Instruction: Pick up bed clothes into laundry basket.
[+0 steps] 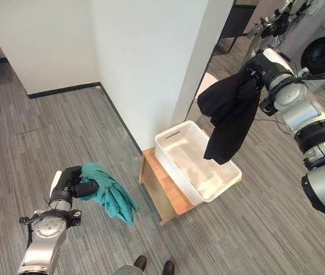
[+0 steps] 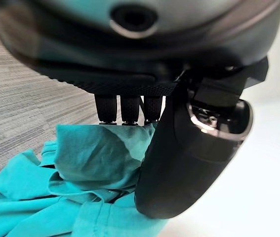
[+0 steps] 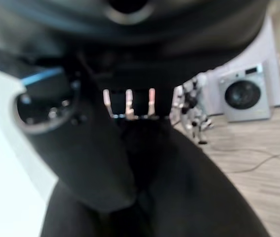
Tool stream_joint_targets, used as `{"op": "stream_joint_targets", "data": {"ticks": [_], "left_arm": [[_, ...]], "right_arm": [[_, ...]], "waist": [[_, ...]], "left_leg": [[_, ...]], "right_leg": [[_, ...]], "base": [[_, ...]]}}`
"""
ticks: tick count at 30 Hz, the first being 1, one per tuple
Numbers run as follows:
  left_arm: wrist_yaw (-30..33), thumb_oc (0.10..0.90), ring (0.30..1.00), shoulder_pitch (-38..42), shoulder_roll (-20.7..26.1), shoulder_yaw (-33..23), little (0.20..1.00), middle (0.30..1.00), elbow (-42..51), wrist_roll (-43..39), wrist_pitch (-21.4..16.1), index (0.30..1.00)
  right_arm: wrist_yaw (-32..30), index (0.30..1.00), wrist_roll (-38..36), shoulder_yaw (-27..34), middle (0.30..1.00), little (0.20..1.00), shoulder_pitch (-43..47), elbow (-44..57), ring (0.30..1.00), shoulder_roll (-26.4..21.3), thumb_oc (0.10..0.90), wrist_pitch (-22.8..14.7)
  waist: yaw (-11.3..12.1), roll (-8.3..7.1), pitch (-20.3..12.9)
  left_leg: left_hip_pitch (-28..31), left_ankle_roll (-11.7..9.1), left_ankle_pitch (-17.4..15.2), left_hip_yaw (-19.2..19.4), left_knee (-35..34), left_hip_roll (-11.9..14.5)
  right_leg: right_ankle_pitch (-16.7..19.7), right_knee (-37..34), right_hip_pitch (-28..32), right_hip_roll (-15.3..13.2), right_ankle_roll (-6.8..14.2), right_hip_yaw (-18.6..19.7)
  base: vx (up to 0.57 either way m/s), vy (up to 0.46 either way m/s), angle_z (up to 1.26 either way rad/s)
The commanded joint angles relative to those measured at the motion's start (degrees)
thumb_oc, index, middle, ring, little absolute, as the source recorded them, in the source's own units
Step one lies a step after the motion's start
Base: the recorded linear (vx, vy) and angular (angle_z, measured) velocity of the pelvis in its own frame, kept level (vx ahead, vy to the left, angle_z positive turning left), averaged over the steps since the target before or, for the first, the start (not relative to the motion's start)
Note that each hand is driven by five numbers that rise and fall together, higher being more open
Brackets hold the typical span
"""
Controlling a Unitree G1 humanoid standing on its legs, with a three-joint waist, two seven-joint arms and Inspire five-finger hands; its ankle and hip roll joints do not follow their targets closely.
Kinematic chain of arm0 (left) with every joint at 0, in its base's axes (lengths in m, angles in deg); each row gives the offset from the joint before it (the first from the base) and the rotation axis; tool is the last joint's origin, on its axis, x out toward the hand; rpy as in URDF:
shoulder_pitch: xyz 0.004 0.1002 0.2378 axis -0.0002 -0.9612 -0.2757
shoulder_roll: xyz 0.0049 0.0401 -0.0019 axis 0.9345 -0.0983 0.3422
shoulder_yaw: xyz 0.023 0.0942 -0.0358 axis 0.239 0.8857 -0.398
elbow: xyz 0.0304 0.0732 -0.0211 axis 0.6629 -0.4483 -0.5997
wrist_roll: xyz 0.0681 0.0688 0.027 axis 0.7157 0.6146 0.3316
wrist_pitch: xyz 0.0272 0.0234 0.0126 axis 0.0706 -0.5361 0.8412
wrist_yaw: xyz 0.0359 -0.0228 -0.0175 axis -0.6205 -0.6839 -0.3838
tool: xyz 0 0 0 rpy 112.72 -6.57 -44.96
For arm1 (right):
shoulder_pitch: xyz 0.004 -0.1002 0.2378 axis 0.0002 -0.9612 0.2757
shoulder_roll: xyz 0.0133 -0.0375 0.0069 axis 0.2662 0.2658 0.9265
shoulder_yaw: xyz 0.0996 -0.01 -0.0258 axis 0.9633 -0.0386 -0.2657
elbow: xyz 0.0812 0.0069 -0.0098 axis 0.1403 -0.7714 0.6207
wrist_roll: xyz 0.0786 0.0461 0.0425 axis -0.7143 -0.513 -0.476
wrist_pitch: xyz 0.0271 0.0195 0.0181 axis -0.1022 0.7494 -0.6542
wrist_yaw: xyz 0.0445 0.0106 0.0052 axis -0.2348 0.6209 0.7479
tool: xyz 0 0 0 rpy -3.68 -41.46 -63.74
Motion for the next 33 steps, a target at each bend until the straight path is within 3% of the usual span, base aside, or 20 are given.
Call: {"op": "stream_joint_targets", "data": {"ticks": [1, 12, 18, 28, 29, 33], "left_arm": [[1.59, 0.4, 0.3, 2.65, 5.13, 0.34, 0.3, 0.3, 7.11, -1.83, -7.8, 0.3], [2.32, 0.4, 0.3, 3.25, 3.86, 1.7, 0.3, 0.3, 6.6, -1.33, -7.15, 0.3], [2.25, 0.4, 0.3, 4.5, 3.42, 3.11, 0.3, 0.3, 6.9, -0.86, -7.07, 0.3], [1.68, 0.4, 0.3, 4.76, 4.04, 2.84, 0.3, 0.3, 6.36, -1.08, -7.99, 0.3], [1.67, 0.4, 0.3, 4.75, 4.03, 2.83, 0.3, 0.3, 6.34, -1.08, -8.01, 0.3], [1.14, 0.4, 0.3, 5.0, 3.94, 2.93, 0.3, 0.3, 6.15, -0.95, -7.96, 0.3]], "right_arm": [[-4.53, 0.3, 3.99, -0.5, 0.3, 0.3, 6.97, 0.15, 0.3, -2.43, 0.4, -1.23], [-4.25, 0.3, 7.53, 3.21, 0.3, 0.3, -1.38, 0.72, 0.3, 5.57, 0.4, -0.05], [-3.28, 0.3, 12.21, 4.67, 0.3, 0.3, -9.01, -6.99, 0.3, 11.33, 0.4, 0.79], [0.61, 0.3, 15.8, 4.65, 0.3, 0.3, -14.05, -12.47, 0.3, 10.82, 0.4, 0.27], [0.66, 0.9, 15.79, 4.63, 0.9, 0.9, -14.04, -12.45, 0.9, 10.81, 0.8, 0.29], [2.89, 0.9, 14.37, 3.27, 0.9, 0.9, -11.76, -12.75, 0.9, 9.69, 0.8, 0.39]], "waist": [[-0.12, 0.83, -7.86], [0.13, 1.56, -6.63], [0.68, 2.47, -5.37], [1.45, 3.73, -4.97], [1.41, 3.74, -4.99], [1.05, 3.43, -5.15]], "left_leg": [[-3.15, -4.41, 1.37, -2.17, -0.79, 3.26], [-3.93, -4.46, 1.67, -2.87, -0.79, 3.2], [-4.59, -4.33, 1.96, -3.41, -0.79, 3.03], [-6.0, -4.6, 2.52, -4.82, -0.79, 2.36], [-6.02, -4.6, 2.51, -4.84, -0.79, 2.36], [-6.09, -4.75, 2.47, -4.93, -0.79, 2.34]], "right_leg": [[-2.07, 4.02, 0.81, -0.91, 1.07, -2.07], [-2.45, 4.16, 0.27, -0.76, 0.77, -2.64], [-2.61, 4.62, -0.46, -0.68, 0.57, -2.82], [-2.63, 3.91, -1.06, -0.94, 0.58, -3.94], [-2.61, 3.87, -1.04, -0.94, 0.58, -3.95], [-2.44, 3.19, -0.72, -1.0, 0.54, -4.05]], "base": [[0.0, 0.0, 0.0], [0.0, -0.003, 0.05], [-0.01, -0.001, 0.0], [0.01, -0.006, 0.03], [0.03, -0.012, 0.05], [0.03, -0.009, 0.06]]}}
